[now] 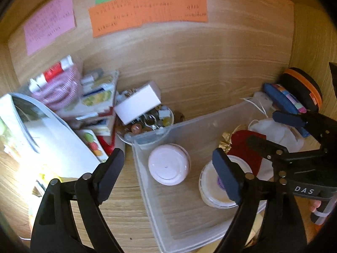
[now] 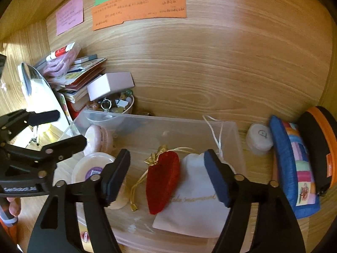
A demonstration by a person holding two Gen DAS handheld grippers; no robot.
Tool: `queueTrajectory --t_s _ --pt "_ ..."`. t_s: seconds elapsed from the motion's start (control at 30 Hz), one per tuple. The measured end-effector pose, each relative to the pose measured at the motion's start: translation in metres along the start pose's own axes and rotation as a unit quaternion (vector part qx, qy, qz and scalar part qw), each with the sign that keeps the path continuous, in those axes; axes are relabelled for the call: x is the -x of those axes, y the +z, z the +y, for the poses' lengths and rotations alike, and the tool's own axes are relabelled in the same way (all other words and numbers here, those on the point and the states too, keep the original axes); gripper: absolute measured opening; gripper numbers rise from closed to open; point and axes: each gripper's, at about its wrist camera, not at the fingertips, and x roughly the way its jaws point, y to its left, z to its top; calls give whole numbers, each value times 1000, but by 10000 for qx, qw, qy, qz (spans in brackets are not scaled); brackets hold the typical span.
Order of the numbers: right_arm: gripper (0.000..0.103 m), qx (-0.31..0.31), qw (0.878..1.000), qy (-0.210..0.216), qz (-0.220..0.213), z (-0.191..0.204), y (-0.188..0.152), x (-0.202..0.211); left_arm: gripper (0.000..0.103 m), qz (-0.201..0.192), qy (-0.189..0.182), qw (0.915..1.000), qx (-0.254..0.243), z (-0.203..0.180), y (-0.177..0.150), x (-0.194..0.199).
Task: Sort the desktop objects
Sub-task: 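Open both tools to release the jar and red pouch into the box, then grasp the green pump bottle with the right tool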
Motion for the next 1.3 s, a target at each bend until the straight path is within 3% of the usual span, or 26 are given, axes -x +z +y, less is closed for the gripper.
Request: queueTrajectory --t_s 0.37,0.77,1.0,1.3 --pt "82 23 9992 -62 -394 10 8 54 93 -402 20 9992 -8 -5 1 45" --pt "83 -192 9983 -229 -504 7 -30 116 98 -492 -110 9986 141 1 -36 98" --pt "83 -266 9991 -134 -315 12 -70 130 98 -220 -238 9993 181 -4 -68 101" --pt "82 131 9983 491 298 45 -127 120 98 351 -375 9979 392 -11 -111 82"
